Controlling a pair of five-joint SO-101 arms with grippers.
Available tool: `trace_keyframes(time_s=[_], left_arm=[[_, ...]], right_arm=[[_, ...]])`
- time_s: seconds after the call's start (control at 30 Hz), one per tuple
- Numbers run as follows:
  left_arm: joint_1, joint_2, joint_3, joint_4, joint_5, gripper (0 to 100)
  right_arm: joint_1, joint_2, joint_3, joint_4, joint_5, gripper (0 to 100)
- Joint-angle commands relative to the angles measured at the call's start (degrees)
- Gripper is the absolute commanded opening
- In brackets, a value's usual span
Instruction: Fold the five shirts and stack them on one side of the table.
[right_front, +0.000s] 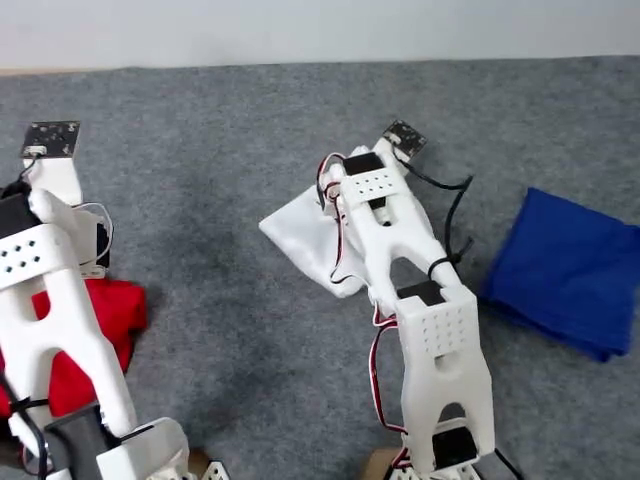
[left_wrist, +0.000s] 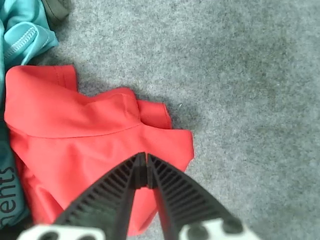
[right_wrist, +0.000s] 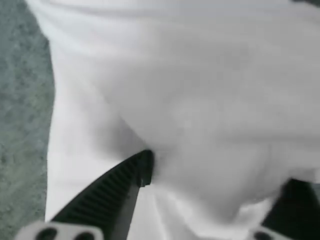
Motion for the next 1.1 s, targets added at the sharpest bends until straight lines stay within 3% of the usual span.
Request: trace_keyframes(time_s=[0.0, 0.07, 0.47, 1.07], left_arm=[[-0.2, -1.9, -0.2, 0.3, -0.5, 1], [-0.2, -1.9, -0.2, 0.3, -0.5, 1], [-0.2, -1.9, -0.2, 0.3, -0.5, 1], [-0.1, -2.0, -0.2, 1.0, -0.4, 1]], right_arm=[[1.1, 1.7, -2.2, -0.7, 0.9, 8.0], [1.5, 1.4, -2.2, -0.7, 3.9, 0.6], [8.7, -10.9, -3.2, 12.4, 16.7, 0.9], [26.3, -28.7, -3.2, 24.4, 44.4, 0.9]])
